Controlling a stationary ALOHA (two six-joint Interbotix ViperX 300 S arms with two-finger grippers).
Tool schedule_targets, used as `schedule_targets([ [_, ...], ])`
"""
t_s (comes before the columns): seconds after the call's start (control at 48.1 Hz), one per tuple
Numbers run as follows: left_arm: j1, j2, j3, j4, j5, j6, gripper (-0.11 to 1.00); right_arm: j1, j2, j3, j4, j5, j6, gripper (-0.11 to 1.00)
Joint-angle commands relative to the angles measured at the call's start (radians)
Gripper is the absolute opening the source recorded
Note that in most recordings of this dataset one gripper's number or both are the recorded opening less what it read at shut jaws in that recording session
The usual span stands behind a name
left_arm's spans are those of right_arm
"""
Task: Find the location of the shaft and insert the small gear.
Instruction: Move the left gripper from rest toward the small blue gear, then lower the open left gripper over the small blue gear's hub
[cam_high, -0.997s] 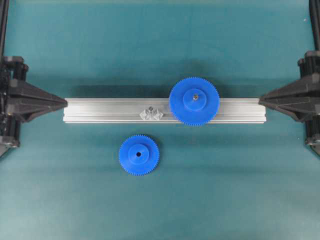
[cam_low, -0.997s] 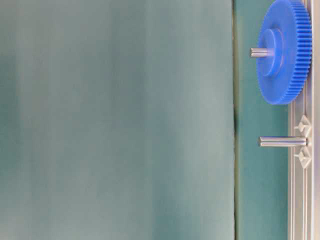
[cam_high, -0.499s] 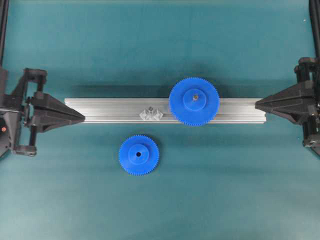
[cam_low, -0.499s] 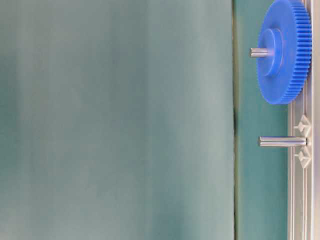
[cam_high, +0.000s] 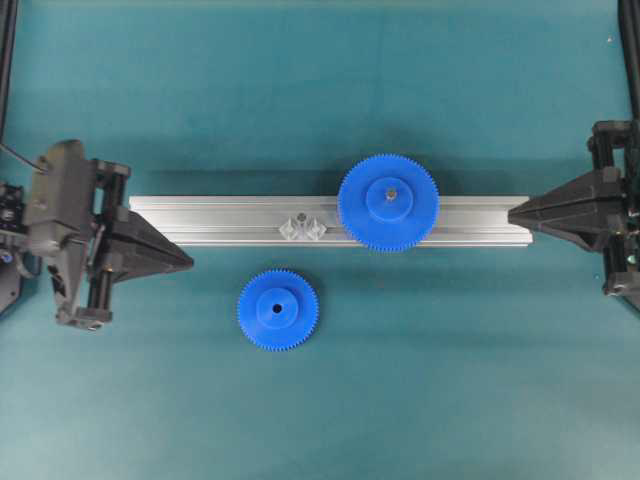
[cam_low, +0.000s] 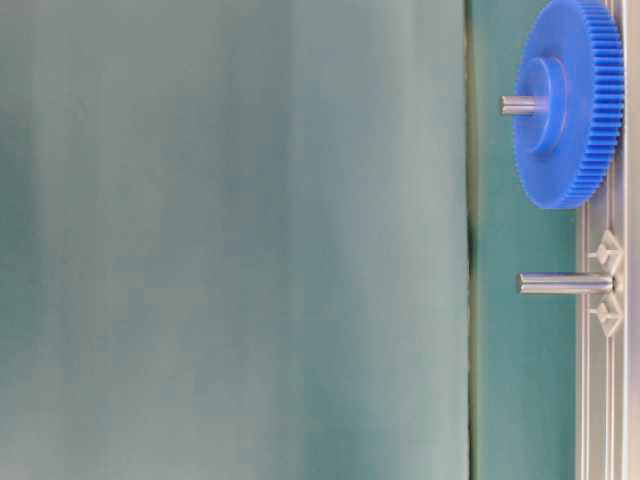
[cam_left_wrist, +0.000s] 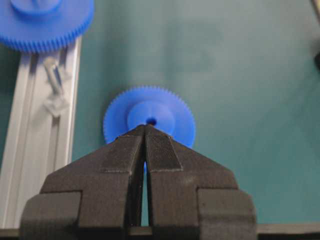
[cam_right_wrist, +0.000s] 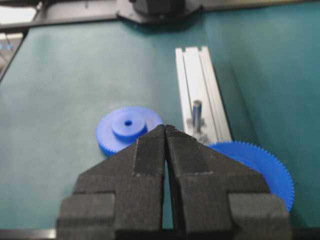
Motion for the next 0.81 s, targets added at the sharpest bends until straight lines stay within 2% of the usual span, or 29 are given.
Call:
schedule_targets([
  [0.0, -0.005, 0.026, -0.051, 0.003, 0.023, -0.002, -0.02, -0.003, 0.009, -0.011, 0.002, 0.006, 0.009, 0.01],
  [0.415, -0.02, 0.206, -0.192, 0.003, 0.098, -0.006, -0.02, -0.011, 0.009, -0.008, 0.002, 0.014, 0.009, 0.01],
  [0.789, -0.028, 0.407, -0.383, 0.003, 0.278, -0.018, -0.02, -0.018, 0.008, 0.002, 0.002, 0.026, 0.009, 0.01],
])
